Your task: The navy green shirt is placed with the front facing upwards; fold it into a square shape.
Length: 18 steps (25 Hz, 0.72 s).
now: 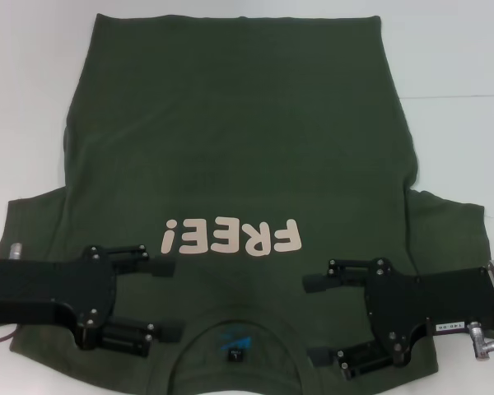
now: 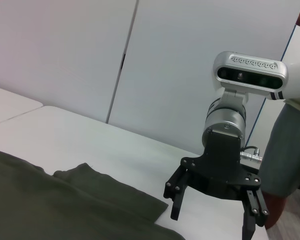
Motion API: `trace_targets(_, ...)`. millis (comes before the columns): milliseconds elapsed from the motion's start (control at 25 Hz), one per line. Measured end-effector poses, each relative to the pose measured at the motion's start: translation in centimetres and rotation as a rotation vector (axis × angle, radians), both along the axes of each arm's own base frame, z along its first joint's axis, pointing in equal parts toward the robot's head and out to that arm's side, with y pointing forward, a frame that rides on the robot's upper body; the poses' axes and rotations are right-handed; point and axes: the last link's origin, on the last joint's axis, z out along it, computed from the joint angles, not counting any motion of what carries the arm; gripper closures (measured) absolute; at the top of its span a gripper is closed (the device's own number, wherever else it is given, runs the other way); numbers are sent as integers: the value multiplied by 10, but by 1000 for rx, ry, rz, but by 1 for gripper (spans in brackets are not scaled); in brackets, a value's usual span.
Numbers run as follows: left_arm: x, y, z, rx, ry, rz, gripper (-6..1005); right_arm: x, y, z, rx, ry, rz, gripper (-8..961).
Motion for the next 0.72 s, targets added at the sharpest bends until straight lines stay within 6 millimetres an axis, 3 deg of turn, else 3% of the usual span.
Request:
trace_targets(560, -3, -4, -2, -17, 7, 7, 64, -1, 0, 0, -3, 6, -6, 31)
trace_targets(720, -3, -4, -2, -14, 2, 8, 64, -4, 10, 4, 5, 24, -108, 32)
